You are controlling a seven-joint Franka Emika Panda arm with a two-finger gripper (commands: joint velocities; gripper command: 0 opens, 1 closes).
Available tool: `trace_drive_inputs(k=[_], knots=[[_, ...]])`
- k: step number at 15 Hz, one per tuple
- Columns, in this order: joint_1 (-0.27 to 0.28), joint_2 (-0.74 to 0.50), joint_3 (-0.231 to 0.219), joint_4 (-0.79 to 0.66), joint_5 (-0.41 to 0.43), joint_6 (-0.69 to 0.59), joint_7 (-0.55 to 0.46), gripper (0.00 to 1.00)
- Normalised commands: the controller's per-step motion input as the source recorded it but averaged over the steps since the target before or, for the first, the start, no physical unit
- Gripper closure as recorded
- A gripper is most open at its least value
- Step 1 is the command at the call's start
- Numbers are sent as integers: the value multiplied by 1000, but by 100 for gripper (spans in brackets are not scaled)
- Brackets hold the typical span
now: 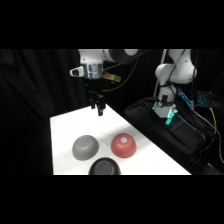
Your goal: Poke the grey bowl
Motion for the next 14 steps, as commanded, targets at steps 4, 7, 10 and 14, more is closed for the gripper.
trace_drive_inputs(k=[4,7,10,14], knots=[[-39,123,13,157,20,-10,-2,0],[-74,386,-17,532,40,-77,7,0],[-81,510,-49,731,-16,-174,108,0],[-63,441,-34,673,-34,-223,104,39]])
